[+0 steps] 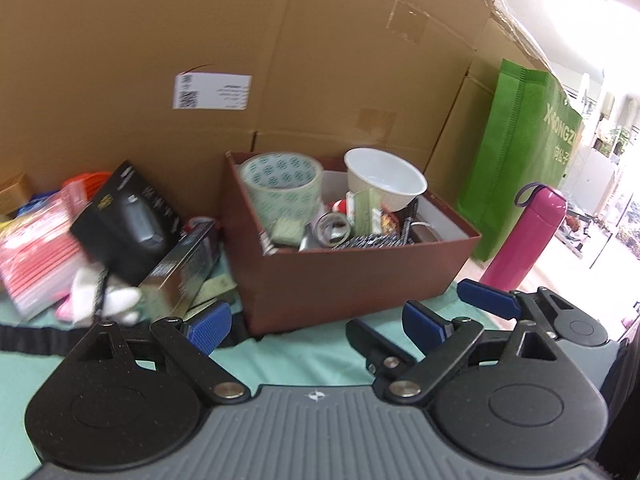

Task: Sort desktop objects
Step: 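Withdraw the left tool from the brown box back over the table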

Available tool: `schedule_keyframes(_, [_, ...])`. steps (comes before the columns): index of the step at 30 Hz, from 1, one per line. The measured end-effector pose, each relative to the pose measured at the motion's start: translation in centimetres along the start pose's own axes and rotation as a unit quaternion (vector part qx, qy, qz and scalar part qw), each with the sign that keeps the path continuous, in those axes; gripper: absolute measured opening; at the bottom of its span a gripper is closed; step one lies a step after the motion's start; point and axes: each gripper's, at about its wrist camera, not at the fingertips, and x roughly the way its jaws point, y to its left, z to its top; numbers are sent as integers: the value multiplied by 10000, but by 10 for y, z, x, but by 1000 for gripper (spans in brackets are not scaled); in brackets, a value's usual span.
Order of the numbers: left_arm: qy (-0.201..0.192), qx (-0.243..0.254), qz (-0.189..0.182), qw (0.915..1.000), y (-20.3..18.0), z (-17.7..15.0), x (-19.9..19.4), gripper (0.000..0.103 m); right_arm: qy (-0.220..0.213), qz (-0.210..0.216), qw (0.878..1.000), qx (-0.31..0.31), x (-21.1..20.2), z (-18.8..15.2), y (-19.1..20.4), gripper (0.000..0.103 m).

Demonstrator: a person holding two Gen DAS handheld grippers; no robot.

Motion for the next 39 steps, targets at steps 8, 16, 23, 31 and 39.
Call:
schedule_keyframes(8, [-119, -81, 238, 9996, 15, -18, -27, 97, 123, 192, 9996, 141, -15, -10, 21, 98])
schedule_keyframes(16, [-295, -257, 358, 9986, 42, -35, -59, 99, 127, 484, 9987, 99, -24, -16, 46, 98])
schedule_keyframes(23, [-379, -513, 758, 9951, 73, -53, -87, 100, 255, 1315, 9900, 437, -24, -23, 68, 98])
schedule_keyframes(31, [-229, -921, 1203, 9882, 117, -59, -95, 100, 414, 1682, 9839, 447, -9, -28, 102, 98])
schedule_keyframes(39, [-476, -798, 1389, 9859, 152, -50, -103, 100, 373, 2178, 9746, 353, 5, -23, 132, 101])
